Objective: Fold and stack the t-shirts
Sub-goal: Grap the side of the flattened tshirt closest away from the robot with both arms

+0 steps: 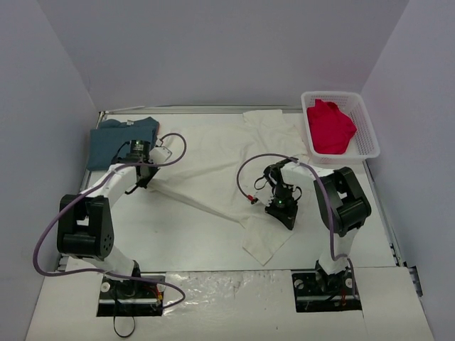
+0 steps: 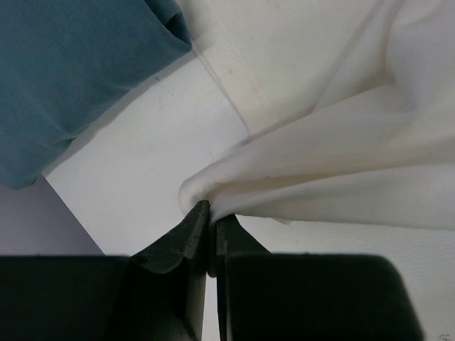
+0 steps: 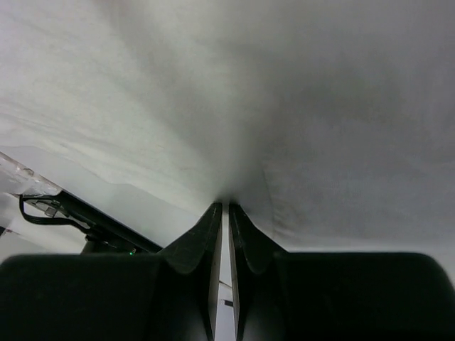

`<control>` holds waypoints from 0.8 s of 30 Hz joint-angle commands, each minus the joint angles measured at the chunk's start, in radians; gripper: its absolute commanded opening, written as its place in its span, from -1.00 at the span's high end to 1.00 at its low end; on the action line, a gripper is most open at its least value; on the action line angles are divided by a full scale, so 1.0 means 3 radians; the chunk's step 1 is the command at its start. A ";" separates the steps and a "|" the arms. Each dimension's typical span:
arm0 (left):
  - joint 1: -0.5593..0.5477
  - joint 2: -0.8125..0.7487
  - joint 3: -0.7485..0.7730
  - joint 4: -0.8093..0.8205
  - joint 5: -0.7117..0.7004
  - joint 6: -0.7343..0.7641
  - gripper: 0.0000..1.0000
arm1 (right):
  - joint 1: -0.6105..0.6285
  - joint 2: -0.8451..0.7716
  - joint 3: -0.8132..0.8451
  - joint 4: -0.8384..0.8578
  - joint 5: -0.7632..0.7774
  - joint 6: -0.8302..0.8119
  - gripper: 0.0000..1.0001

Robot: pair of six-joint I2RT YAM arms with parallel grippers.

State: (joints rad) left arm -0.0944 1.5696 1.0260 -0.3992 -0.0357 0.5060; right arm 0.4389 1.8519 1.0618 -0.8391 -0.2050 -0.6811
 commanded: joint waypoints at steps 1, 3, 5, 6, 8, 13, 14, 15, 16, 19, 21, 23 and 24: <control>0.0003 -0.0221 -0.0025 0.0073 -0.0121 0.0016 0.95 | -0.0184 0.0219 -0.0108 0.0271 0.0248 -0.0056 0.87; 0.0003 -0.0236 -0.0055 0.0098 -0.0132 0.0036 0.95 | -0.0317 0.0193 -0.0124 0.0271 0.0432 -0.0092 0.88; 0.0003 -0.0241 -0.0071 0.0129 -0.0137 0.0052 0.95 | -0.0414 0.0163 -0.0109 0.0261 0.0565 -0.0122 0.88; 0.0003 -0.0241 -0.0081 0.0144 -0.0127 0.0057 0.95 | -0.0511 0.0162 -0.0063 0.0251 0.0601 -0.0143 0.88; 0.0003 -0.0231 -0.0081 0.0150 -0.0106 0.0052 0.95 | -0.0598 0.0198 0.0009 0.0205 0.0627 -0.0184 0.88; 0.0003 -0.0155 -0.0045 0.0160 -0.0101 0.0047 0.95 | -0.0650 0.0219 0.0270 0.0143 0.0581 -0.0225 0.88; 0.0003 -0.0139 -0.0035 0.0155 -0.0096 0.0042 0.95 | -0.0650 0.0269 0.0321 0.0138 0.0581 -0.0240 0.88; -0.0002 -0.0129 -0.0020 0.0129 -0.0071 0.0036 0.95 | -0.0655 0.0295 0.0382 0.0143 0.0581 -0.0245 0.88; -0.0002 -0.0114 0.0001 0.0114 -0.0035 0.0026 0.95 | -0.0650 0.0341 0.0514 0.0138 0.0571 -0.0250 0.88; -0.0023 -0.0098 0.0001 0.0083 -0.0009 0.0016 0.95 | -0.0650 0.0530 0.0816 0.0133 0.0535 -0.0230 0.88; -0.0023 -0.0103 -0.0020 0.0068 -0.0009 0.0021 0.95 | -0.0650 0.0617 0.0944 0.0056 0.0469 -0.0215 0.89; -0.0023 -0.0103 -0.0055 0.0098 -0.0029 0.0031 0.95 | -0.0630 0.0541 0.1062 0.0010 0.0331 -0.0245 0.88; -0.0028 -0.0083 -0.0060 0.0103 -0.0024 0.0046 0.95 | -0.0614 0.0505 0.1093 -0.0005 0.0300 -0.0255 0.88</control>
State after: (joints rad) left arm -0.0978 1.5436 0.9985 -0.3809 -0.0261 0.5125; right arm 0.2493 2.0136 1.3457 -0.8410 -0.0757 -0.7284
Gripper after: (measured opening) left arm 0.051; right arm 0.058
